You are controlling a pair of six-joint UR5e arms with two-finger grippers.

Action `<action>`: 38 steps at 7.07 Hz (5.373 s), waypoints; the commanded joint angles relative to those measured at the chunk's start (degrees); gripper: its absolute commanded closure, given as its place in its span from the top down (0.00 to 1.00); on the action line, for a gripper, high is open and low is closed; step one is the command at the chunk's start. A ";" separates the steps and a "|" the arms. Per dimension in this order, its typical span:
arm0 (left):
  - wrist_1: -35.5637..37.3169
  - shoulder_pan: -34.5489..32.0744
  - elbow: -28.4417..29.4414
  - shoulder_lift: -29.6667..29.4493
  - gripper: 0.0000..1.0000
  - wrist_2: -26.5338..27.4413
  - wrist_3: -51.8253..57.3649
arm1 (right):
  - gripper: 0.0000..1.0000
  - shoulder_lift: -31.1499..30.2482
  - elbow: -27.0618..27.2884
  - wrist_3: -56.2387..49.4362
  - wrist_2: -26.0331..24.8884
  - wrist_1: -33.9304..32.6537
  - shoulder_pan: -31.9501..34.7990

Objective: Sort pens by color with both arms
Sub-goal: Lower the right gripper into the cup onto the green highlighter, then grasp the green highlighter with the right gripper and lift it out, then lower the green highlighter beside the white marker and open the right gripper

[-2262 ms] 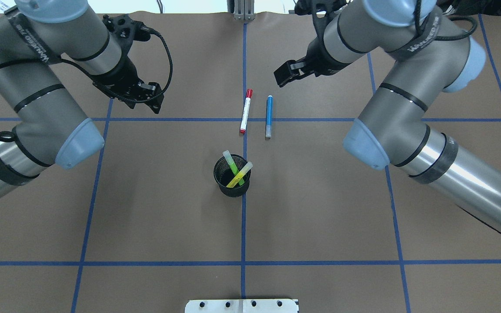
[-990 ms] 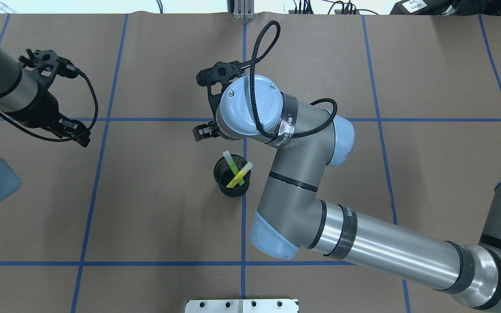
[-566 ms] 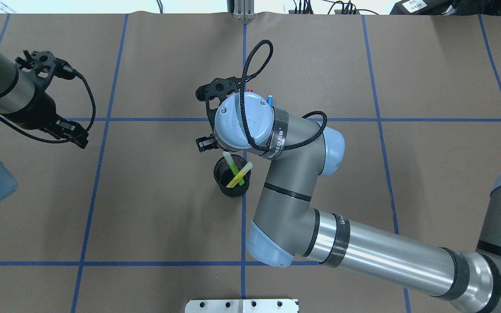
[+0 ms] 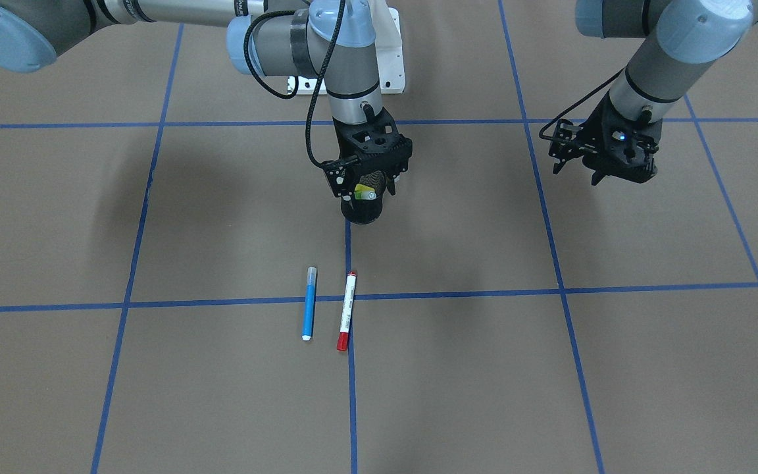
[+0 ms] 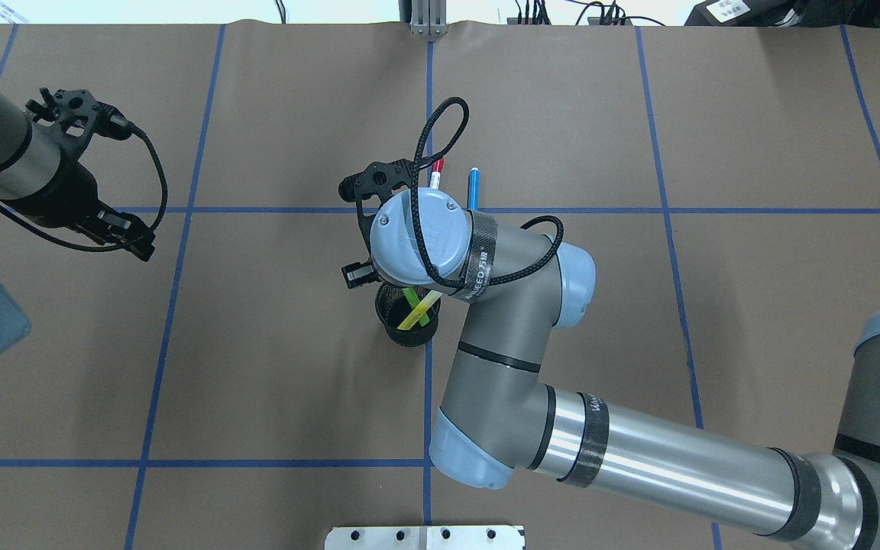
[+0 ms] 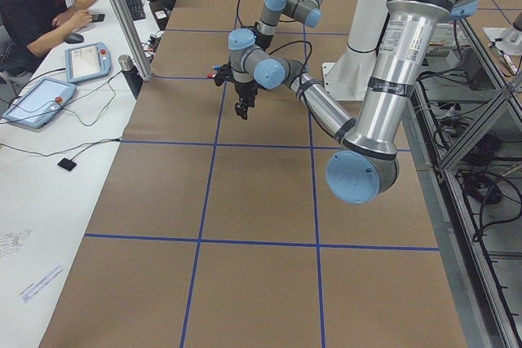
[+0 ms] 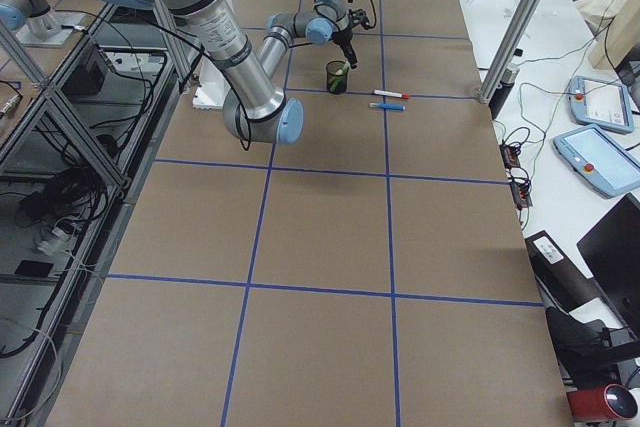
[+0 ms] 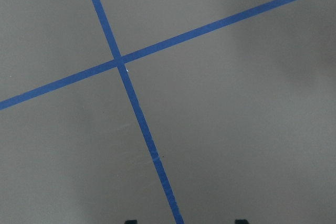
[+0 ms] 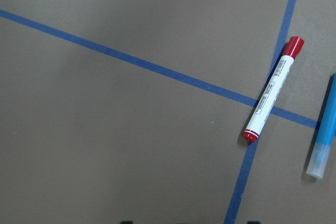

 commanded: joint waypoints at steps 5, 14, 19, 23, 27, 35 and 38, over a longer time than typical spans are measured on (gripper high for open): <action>0.01 0.03 0.00 0.00 0.70 0.00 -0.26 | 0.49 -0.21 0.00 -0.78 -0.09 0.08 0.02; 0.01 0.03 -0.09 -0.09 0.70 0.09 -0.79 | 0.07 -0.21 0.18 -0.78 0.00 0.00 0.29; 0.01 0.29 0.09 -0.44 0.70 0.09 -0.88 | 0.05 0.75 6.85 -0.78 4.12 -7.03 3.80; 0.01 0.64 0.26 -0.52 0.70 0.35 -1.93 | 0.03 4.53 5.55 0.62 6.50 -8.36 9.41; 0.01 0.64 0.26 -0.53 0.72 0.44 -2.02 | 0.00 13.50 -9.46 10.09 10.79 -5.82 12.84; 0.01 0.73 0.35 -0.44 0.73 0.53 -2.02 | 0.00 17.35 -29.52 10.47 16.87 7.03 15.32; 0.01 0.73 0.35 -0.44 0.73 0.53 -2.11 | 0.00 17.63 -32.42 10.47 16.79 10.89 15.05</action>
